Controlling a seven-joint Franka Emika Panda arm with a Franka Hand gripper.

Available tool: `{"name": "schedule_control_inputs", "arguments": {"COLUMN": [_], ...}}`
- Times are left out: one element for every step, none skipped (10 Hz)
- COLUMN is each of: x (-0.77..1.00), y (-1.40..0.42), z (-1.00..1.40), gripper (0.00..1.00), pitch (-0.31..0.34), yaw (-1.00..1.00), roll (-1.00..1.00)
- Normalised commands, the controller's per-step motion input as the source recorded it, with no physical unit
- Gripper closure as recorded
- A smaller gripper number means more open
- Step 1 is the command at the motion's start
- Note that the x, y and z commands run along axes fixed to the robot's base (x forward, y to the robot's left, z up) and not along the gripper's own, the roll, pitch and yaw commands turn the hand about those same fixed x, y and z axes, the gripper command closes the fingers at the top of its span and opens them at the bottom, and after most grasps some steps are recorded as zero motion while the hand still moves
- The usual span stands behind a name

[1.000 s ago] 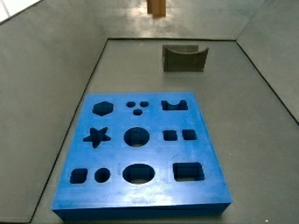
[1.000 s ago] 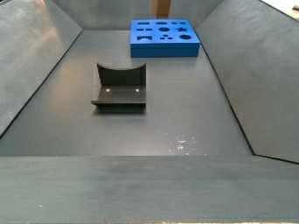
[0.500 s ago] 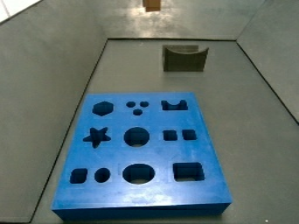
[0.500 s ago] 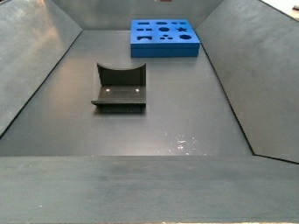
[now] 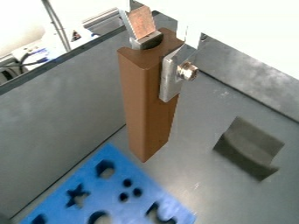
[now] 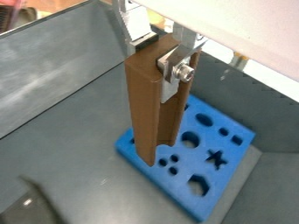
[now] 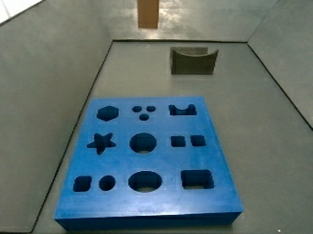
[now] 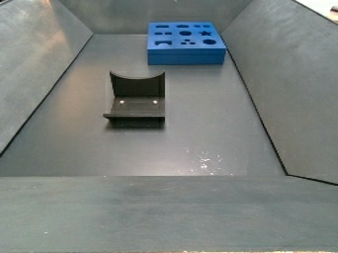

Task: Pick up the arch object. Move up. Move to above the board. Insert the arch object.
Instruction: Move to above the board, then insert the arch object.

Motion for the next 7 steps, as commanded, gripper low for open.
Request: {"name": "schedule_control_inputs", "arguments": {"x": [0.07,0.07,0.05,0.48,0.31,0.24,0.14], "y": [-0.35,-0.19,0.00,0.00,-0.03,0.00,0.00], "z": [0.02,0.02,0.00,0.00,-0.01,0.00,0.00], "gripper": [1.00,1.00,1.00,1.00,1.00,1.00,1.00], "pitch": [0.140,0.123,0.000,0.029,0.000,0.000,0.000], "yaw": [-0.03,-0.01,0.00,-0.40,-0.72,-0.81,-0.90], "roll": [0.05,0.06,0.00,0.00,0.03,0.02,0.01]}}
